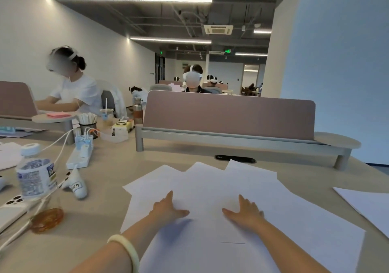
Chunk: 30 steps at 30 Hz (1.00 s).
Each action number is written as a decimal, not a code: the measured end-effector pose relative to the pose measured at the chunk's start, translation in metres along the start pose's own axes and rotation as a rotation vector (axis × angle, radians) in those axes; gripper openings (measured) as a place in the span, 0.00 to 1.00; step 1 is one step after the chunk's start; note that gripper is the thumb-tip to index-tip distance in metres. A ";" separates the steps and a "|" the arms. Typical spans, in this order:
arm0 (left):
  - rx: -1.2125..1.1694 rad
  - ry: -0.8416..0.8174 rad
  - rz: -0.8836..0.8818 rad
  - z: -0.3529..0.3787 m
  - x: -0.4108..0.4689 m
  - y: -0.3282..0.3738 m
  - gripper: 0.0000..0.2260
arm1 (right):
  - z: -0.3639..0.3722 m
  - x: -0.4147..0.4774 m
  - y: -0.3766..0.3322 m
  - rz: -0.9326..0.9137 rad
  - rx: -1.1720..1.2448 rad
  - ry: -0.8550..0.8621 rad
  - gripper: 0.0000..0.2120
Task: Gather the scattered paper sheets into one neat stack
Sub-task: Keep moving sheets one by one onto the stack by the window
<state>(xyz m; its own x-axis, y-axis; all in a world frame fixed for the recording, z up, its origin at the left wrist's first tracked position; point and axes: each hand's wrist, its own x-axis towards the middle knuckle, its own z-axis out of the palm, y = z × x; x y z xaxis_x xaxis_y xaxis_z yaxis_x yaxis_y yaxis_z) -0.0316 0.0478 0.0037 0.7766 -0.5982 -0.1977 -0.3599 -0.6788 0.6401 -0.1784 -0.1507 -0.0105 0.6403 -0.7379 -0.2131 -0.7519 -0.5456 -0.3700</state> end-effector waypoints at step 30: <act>-0.578 0.147 0.040 -0.024 0.020 0.007 0.22 | -0.036 -0.010 -0.010 -0.252 1.113 -0.077 0.19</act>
<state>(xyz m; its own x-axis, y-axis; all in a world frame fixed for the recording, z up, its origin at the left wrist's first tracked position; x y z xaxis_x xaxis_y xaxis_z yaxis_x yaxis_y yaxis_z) -0.0065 0.0413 0.0217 0.8465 -0.5253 -0.0865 -0.0828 -0.2904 0.9533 -0.1825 -0.1521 0.0275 0.7899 -0.6103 -0.0592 -0.0686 0.0080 -0.9976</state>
